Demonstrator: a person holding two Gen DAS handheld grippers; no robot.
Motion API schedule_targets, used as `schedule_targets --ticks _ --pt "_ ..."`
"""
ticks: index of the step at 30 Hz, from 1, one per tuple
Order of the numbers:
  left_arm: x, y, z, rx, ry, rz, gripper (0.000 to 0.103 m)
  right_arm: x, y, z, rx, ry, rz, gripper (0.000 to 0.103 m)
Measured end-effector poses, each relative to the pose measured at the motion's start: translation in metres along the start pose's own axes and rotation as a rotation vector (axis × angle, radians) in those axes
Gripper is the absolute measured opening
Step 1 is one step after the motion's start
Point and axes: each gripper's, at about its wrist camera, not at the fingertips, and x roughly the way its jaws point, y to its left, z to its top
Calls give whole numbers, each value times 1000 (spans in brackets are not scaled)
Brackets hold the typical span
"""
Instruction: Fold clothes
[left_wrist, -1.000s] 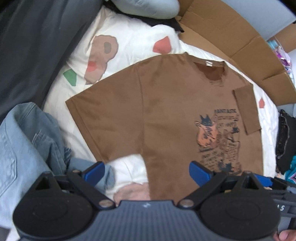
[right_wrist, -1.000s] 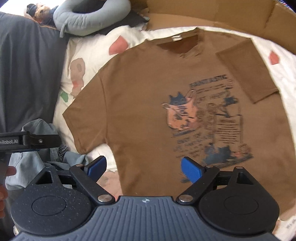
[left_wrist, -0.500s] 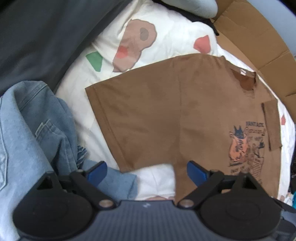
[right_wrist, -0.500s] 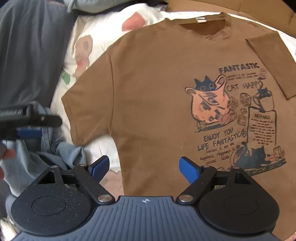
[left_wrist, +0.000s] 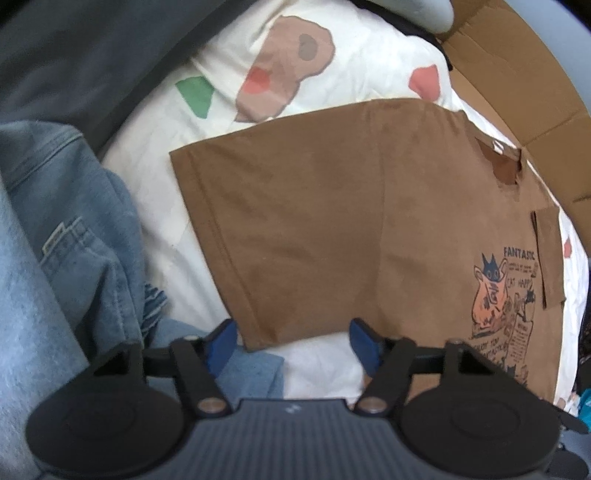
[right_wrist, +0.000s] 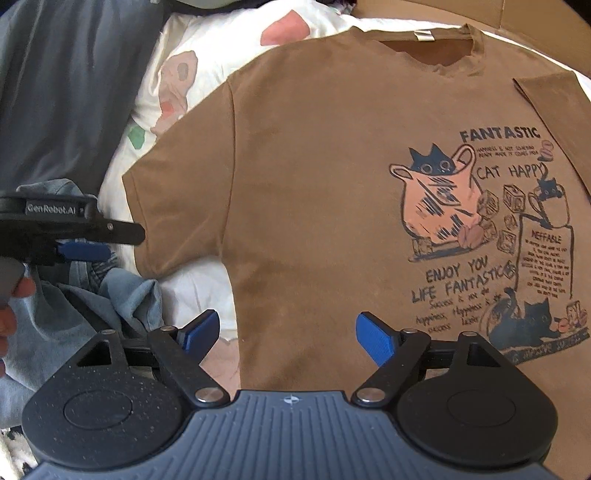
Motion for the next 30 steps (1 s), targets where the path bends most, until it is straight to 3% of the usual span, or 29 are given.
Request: schedule_targets --ticks 2,4,17,22,26,30 --pt "2 5 -2 -2 4 9 36 0 1 -1 4 -7 2 86" --pt "2 9 -5 -4 4 20 29 1 1 -3 8 -13 5 84" --pt "18 18 -2 -94 0 19 30 -4 -9 -7 19 8 -12 83" --pt "36 13 -4 -73 35 37 32 -6 -11 -3 1 10 -11 83" --pt "50 20 -9 -125 88 75 32 -6 -12 2 -19 6 -5 83" --pt "52 25 -6 -158 94 60 35 -5 -13 6 -5 3 0 83"
